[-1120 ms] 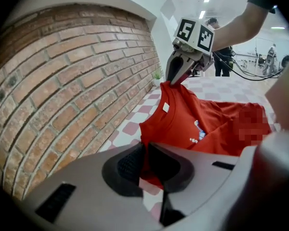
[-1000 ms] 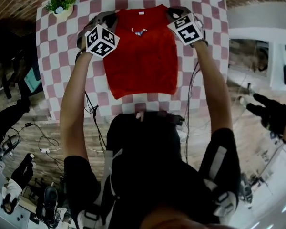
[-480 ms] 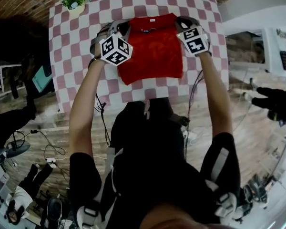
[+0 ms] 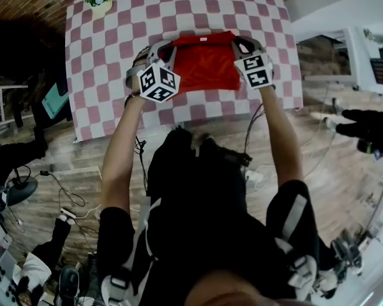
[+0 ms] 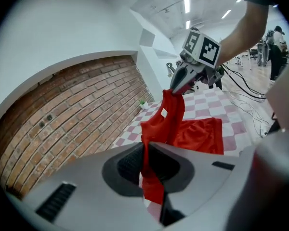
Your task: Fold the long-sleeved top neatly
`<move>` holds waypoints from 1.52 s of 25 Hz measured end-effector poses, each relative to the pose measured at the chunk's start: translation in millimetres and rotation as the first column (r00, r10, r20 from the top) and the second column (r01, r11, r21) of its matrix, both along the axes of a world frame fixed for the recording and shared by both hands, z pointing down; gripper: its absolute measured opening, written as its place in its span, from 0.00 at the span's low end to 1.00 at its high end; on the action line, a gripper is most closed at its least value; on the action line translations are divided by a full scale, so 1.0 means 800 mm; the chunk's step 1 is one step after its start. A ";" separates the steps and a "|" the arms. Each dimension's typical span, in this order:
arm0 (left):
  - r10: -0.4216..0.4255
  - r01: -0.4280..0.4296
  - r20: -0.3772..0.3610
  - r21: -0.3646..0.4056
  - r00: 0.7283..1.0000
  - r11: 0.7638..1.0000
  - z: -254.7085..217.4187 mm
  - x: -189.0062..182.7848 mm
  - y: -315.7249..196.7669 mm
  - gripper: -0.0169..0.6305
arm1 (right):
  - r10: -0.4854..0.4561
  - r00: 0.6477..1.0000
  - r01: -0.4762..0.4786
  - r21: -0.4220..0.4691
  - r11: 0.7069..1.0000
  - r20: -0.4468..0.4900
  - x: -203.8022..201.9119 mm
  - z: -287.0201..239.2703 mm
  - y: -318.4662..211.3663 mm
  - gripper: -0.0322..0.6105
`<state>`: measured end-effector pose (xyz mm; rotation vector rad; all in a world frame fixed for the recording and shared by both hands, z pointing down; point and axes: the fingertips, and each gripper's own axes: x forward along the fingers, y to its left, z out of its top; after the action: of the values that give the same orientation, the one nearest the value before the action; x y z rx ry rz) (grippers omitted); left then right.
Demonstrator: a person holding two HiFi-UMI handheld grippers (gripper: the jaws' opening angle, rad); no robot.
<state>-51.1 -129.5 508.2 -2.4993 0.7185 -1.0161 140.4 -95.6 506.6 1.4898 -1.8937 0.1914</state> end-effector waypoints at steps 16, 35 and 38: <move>-0.150 0.149 0.017 0.047 0.988 0.988 0.073 -0.018 0.136 0.08 | -0.059 0.998 0.059 0.018 0.998 0.018 -0.020 0.086 0.138 0.11; -0.213 0.219 0.084 -0.068 0.973 0.973 0.199 -0.031 0.196 0.08 | -0.065 0.998 0.066 -0.102 0.993 0.013 -0.037 0.207 0.200 0.11; -0.230 0.239 0.082 -0.122 0.970 0.963 0.217 -0.033 0.209 0.08 | -0.060 0.998 0.062 -0.126 0.990 0.019 -0.039 0.221 0.210 0.11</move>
<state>-77.6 38.1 681.9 -2.5180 0.9750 -1.2615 108.9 72.2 683.3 1.3480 -1.9000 0.2903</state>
